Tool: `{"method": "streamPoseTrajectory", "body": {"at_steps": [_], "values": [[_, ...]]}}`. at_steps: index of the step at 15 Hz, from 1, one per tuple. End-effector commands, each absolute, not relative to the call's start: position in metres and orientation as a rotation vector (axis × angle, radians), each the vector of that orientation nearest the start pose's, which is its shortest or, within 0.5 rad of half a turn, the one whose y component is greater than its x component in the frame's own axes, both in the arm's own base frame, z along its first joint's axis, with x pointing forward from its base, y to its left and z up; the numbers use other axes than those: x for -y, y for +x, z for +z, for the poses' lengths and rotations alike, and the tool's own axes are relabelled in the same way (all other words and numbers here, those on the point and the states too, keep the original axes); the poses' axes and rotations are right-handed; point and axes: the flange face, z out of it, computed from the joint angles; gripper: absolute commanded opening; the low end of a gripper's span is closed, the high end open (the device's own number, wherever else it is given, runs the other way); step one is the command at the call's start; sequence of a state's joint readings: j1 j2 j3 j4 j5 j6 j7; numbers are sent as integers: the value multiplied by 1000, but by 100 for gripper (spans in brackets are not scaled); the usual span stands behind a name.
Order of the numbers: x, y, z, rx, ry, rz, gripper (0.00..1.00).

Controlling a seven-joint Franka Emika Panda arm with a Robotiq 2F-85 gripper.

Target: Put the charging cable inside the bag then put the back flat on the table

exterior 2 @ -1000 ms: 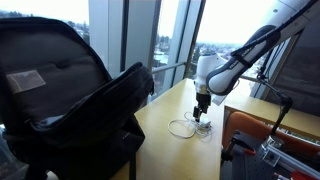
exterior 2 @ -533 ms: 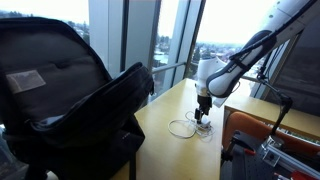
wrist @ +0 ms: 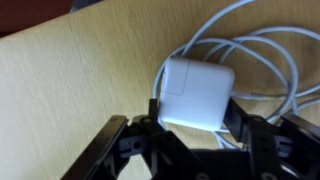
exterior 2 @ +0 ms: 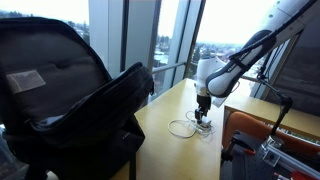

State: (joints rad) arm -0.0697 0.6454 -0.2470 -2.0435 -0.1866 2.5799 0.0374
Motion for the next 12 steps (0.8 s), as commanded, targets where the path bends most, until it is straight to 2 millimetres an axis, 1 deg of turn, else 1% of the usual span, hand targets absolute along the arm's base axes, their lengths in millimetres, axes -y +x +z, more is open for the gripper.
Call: {"method": "streamPoseTrajectory", "body": {"at_steps": [1, 2, 6, 10, 12], "values": [[180, 553, 126, -228, -3363, 222, 40], [179, 554, 133, -225, -3367, 208, 40], [169, 563, 176, -197, -3378, 113, 40], [148, 575, 236, -118, -3395, -29, 40], [134, 582, 272, -74, -3395, -103, 40]]}}
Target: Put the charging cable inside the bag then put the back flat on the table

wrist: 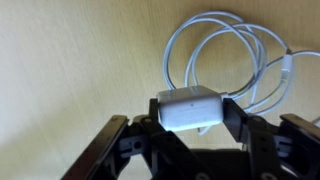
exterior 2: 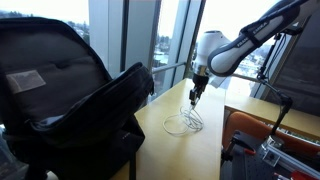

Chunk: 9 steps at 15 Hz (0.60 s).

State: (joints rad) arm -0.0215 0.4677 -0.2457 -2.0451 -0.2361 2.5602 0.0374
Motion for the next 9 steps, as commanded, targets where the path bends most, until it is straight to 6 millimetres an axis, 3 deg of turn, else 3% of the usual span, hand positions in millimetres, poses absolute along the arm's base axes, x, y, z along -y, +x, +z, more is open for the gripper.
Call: {"method": "streamPoseTrajectory", "body": {"at_steps": [1, 9], "values": [[128, 585, 291, -55, -3392, -137, 40], [72, 584, 430, 67, -3332, -406, 40]]}}
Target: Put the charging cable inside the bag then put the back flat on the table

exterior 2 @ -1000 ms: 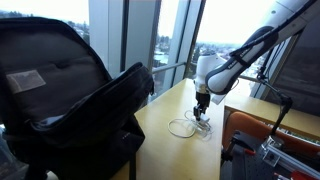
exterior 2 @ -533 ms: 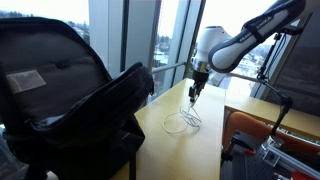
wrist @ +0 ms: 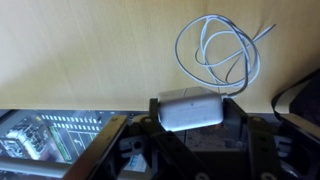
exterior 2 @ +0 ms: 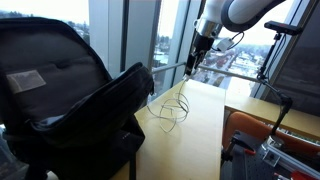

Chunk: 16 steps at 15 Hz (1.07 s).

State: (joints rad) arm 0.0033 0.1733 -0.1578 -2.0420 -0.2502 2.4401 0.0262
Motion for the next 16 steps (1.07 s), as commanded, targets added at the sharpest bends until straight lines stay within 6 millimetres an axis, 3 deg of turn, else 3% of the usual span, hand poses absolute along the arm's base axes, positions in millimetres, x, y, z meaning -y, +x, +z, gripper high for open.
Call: {"method": "streamPoseTrajectory", "body": {"at_steps": [1, 8, 16], "values": [[62, 580, 449, 89, -3323, -439, 40], [-24, 555, 600, 257, -3241, -728, 40], [-124, 523, 756, 458, -3129, -1075, 40]]}}
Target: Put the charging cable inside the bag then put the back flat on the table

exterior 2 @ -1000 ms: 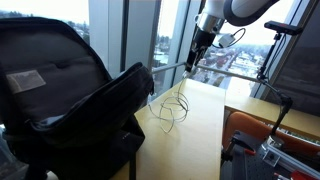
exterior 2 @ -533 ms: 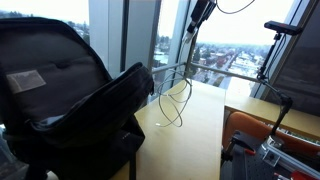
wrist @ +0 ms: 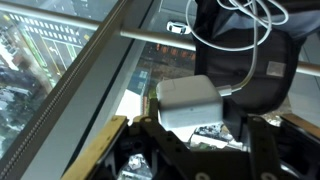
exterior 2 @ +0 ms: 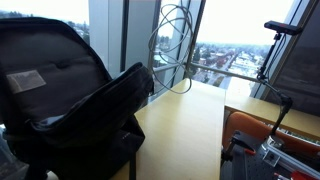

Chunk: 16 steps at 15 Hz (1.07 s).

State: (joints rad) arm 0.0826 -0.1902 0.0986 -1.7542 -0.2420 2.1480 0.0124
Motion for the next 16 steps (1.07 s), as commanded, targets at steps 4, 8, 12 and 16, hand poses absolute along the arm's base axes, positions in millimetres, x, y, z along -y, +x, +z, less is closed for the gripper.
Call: {"method": "streamPoseTrajectory", "body": {"at_steps": [4, 8, 12, 16], "values": [[-174, 510, 817, 567, -3080, -1211, 40], [-198, 509, 852, 647, -3061, -1292, 40], [-194, 527, 865, 652, -3061, -1301, 40], [-204, 553, 858, 662, -3076, -1284, 40]]}}
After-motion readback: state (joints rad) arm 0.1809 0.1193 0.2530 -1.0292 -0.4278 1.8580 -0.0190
